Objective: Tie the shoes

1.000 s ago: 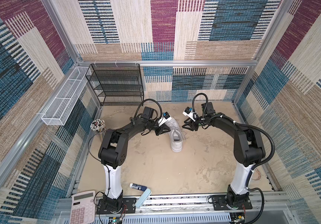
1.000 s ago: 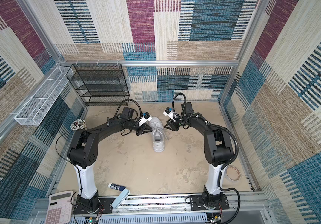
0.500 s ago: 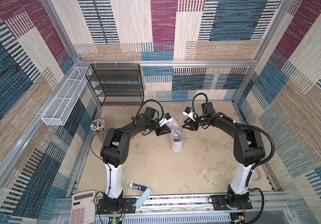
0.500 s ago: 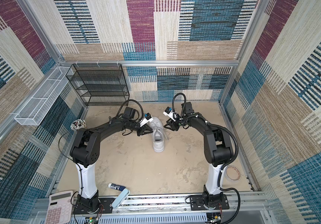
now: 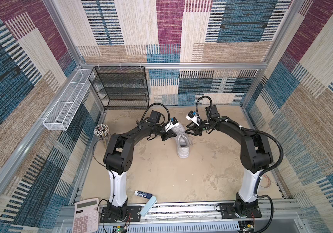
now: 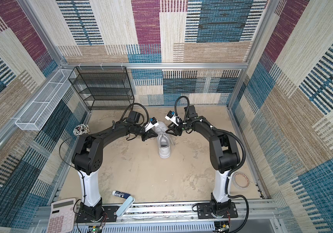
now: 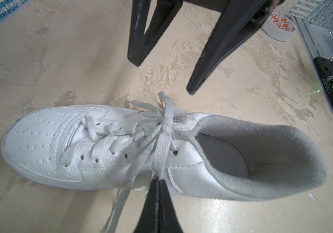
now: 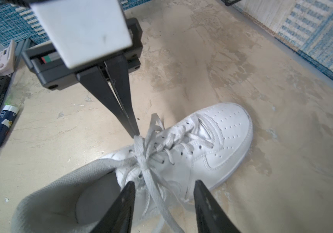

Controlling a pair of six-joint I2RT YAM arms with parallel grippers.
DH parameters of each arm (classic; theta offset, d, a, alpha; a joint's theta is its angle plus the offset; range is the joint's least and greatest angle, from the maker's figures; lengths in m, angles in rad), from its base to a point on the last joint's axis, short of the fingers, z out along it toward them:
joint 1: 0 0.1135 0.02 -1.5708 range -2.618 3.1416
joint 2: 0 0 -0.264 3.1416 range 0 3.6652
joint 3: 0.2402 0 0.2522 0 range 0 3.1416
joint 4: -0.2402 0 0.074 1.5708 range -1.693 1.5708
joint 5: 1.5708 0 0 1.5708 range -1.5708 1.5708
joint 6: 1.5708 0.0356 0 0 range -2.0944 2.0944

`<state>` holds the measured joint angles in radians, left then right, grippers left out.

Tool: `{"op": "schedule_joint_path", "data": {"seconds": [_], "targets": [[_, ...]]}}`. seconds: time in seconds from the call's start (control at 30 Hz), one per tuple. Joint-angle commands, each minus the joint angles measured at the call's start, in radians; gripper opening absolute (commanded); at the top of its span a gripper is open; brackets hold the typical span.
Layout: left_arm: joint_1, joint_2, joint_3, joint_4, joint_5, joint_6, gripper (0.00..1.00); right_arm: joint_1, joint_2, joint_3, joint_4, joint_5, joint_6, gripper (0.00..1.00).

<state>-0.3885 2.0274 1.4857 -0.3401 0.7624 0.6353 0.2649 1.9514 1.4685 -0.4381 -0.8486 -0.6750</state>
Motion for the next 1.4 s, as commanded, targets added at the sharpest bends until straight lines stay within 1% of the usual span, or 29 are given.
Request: {"op": "schedule_joint_path", "data": {"seconds": [0.0, 0.2, 0.37, 0.6, 0.7, 0.83, 0.93, 1.03, 1.17, 1.27, 1.37], "targets": [[-0.001, -0.02, -0.006, -0.028, -0.007, 0.035, 0.0, 0.023, 0.021, 0.027, -0.005, -0.046, -0.002, 0.5], [0.0, -0.037, -0.02, -0.035, -0.019, 0.046, 0.0, 0.043, 0.043, 0.053, -0.014, -0.045, -0.001, 0.49], [-0.001, -0.019, -0.005, -0.031, 0.02, 0.031, 0.0, 0.043, 0.038, 0.049, -0.017, -0.032, -0.004, 0.48], [-0.001, -0.027, -0.023, -0.028, 0.005, 0.04, 0.0, 0.042, 0.036, 0.043, -0.021, -0.05, -0.005, 0.47], [-0.001, -0.038, -0.035, -0.033, -0.011, 0.041, 0.0, 0.045, 0.044, 0.045, -0.023, -0.058, -0.005, 0.45], [-0.001, -0.053, -0.05, -0.026, -0.032, 0.038, 0.0, 0.046, 0.058, 0.052, -0.042, -0.064, -0.015, 0.38], [-0.002, -0.062, -0.053, -0.026, -0.04, 0.038, 0.0, 0.046, 0.06, 0.051, -0.047, -0.073, -0.021, 0.36], [-0.001, -0.071, -0.061, -0.031, -0.053, 0.028, 0.0, 0.048, 0.065, 0.05, -0.045, -0.066, -0.021, 0.32], [-0.002, -0.087, -0.07, -0.046, -0.067, 0.029, 0.0, 0.049, 0.078, 0.065, -0.054, -0.056, -0.017, 0.3], [-0.002, -0.098, -0.075, -0.061, -0.081, 0.029, 0.0, 0.049, 0.086, 0.073, -0.061, -0.043, -0.021, 0.26], [-0.001, -0.105, -0.078, -0.07, -0.086, 0.022, 0.0, 0.05, 0.088, 0.071, -0.063, -0.037, -0.021, 0.26]]}}
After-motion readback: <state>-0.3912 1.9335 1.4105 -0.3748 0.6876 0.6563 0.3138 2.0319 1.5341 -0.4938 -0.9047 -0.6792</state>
